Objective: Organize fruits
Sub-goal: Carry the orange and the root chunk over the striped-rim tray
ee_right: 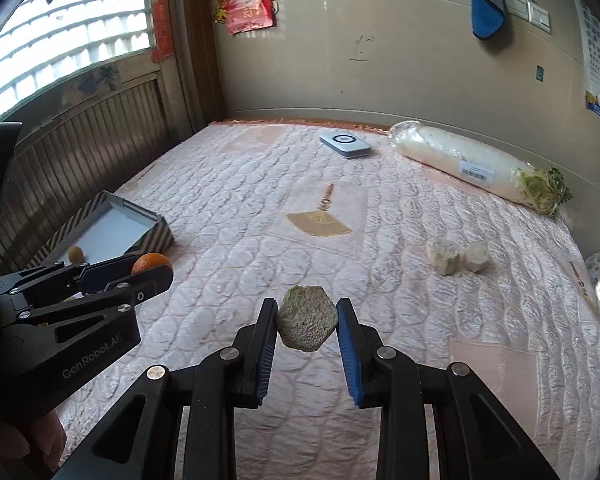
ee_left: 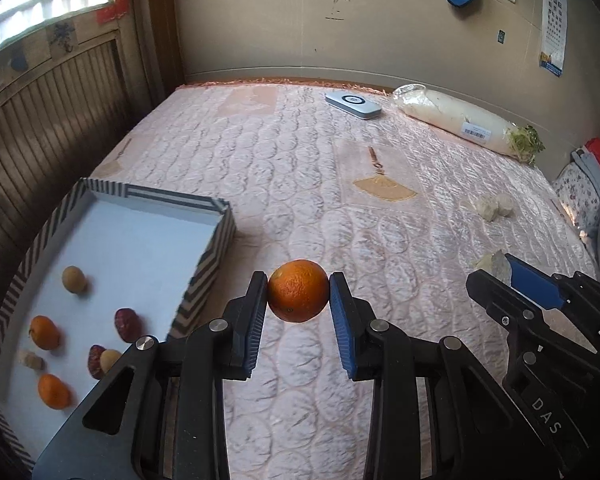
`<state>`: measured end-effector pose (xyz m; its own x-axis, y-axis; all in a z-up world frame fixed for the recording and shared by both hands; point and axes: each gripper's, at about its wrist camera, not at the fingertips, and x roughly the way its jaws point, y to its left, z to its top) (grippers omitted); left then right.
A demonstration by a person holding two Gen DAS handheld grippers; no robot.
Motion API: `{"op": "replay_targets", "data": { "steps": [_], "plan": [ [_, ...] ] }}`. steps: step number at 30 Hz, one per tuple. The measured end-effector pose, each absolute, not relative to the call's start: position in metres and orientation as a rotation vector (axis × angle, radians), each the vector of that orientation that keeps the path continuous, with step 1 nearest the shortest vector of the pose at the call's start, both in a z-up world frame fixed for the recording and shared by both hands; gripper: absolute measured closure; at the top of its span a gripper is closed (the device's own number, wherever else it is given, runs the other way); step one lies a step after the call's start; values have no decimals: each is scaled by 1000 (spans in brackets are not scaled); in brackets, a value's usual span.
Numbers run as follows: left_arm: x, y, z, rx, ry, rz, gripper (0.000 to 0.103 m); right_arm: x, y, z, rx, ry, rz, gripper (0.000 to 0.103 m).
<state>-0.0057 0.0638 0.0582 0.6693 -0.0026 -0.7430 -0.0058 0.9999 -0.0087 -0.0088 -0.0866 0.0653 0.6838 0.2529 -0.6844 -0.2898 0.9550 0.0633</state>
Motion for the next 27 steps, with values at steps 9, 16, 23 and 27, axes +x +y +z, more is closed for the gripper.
{"op": "replay_targets", "data": {
  "steps": [9, 16, 23, 27],
  "plan": [
    [-30, 123, 68, -46, 809, 100, 72, -18, -29, 64, -88, 764, 398, 74],
    [-41, 158, 70, -76, 803, 149, 72, -21, 10, 69, -129, 752, 456, 74],
    [-54, 187, 69, -99, 803, 188, 72, -22, 46, 71, -169, 748, 513, 74],
    [-59, 199, 64, -111, 810, 205, 72, -22, 66, 71, -195, 750, 547, 74]
  ]
}}
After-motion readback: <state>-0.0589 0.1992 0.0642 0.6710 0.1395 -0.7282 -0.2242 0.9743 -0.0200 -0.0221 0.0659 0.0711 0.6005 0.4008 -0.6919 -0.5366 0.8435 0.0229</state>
